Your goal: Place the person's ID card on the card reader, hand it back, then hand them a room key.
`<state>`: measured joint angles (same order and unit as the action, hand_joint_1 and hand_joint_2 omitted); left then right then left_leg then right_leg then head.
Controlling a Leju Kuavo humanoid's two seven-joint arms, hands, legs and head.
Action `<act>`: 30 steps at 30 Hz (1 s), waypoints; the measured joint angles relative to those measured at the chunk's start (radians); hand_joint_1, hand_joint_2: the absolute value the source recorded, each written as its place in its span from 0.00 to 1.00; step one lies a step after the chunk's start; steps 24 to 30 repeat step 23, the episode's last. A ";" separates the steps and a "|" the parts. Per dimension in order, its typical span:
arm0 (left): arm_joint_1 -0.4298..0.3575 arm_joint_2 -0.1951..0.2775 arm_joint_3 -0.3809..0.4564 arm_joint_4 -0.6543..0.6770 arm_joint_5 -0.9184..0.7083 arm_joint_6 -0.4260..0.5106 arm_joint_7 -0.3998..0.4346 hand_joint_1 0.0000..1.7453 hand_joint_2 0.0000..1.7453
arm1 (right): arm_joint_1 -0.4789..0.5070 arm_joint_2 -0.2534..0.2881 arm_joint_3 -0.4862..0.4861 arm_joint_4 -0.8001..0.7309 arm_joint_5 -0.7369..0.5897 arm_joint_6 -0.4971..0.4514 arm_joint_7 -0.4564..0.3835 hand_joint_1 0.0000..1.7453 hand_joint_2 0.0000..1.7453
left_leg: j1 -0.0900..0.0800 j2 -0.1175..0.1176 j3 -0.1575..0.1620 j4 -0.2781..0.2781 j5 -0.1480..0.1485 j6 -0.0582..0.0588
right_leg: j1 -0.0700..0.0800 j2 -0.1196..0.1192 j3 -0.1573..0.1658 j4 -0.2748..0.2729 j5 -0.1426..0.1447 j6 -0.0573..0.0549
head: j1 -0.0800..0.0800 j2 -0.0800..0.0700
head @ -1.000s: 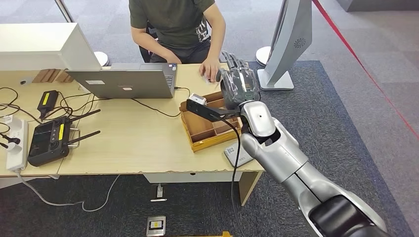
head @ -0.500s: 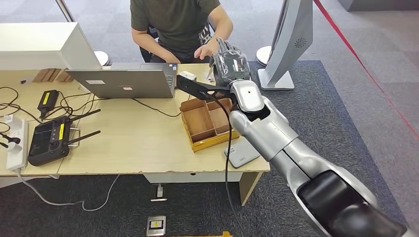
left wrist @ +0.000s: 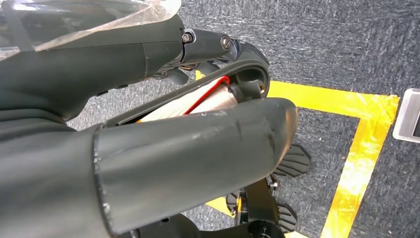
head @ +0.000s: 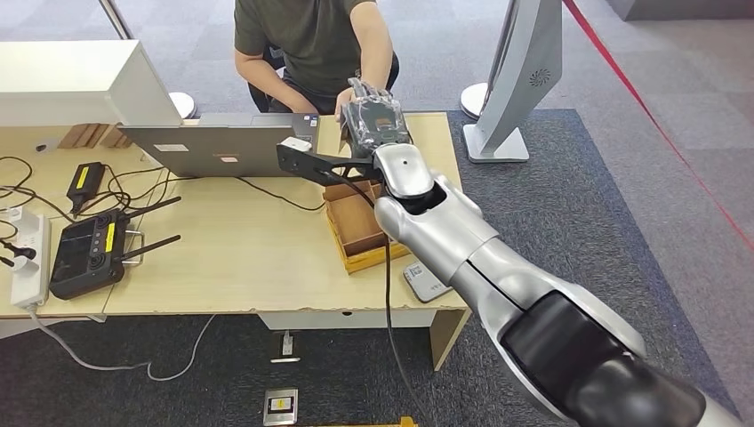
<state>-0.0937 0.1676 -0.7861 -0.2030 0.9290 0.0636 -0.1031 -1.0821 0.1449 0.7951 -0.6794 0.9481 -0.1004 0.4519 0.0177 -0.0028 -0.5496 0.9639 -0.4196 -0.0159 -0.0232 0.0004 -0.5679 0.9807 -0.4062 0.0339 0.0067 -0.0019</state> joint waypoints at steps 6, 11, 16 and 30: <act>0.002 -0.003 0.010 0.000 0.012 0.008 0.000 0.00 0.00 | -0.018 0.034 0.015 0.051 -0.022 0.005 -0.014 1.00 1.00 | 0.000 0.000 0.000 0.000 0.000 0.000 | 0.000 0.000 0.000 0.000 0.000 0.000 | 0.000 0.000; 0.002 -0.004 0.012 0.000 0.016 0.009 -0.002 0.00 0.00 | -0.029 0.055 0.023 0.087 -0.043 0.005 -0.031 1.00 1.00 | 0.000 0.000 0.000 0.000 0.000 0.000 | 0.000 0.000 0.000 0.000 0.000 0.000 | 0.000 0.000; 0.003 -0.004 0.013 0.000 0.018 0.009 -0.002 0.00 0.00 | -0.037 0.066 0.031 0.114 -0.046 0.003 -0.038 0.25 0.25 | 0.000 0.000 0.000 0.000 0.000 0.000 | 0.000 0.000 0.000 0.000 0.000 0.000 | 0.000 0.000; 0.004 -0.004 0.019 0.000 0.025 0.009 -0.002 0.00 0.00 | -0.048 0.075 0.050 0.145 -0.033 -0.007 -0.065 0.00 0.00 | 0.000 0.000 0.000 0.000 0.000 0.000 | 0.000 0.000 0.000 0.000 0.000 0.000 | 0.000 0.000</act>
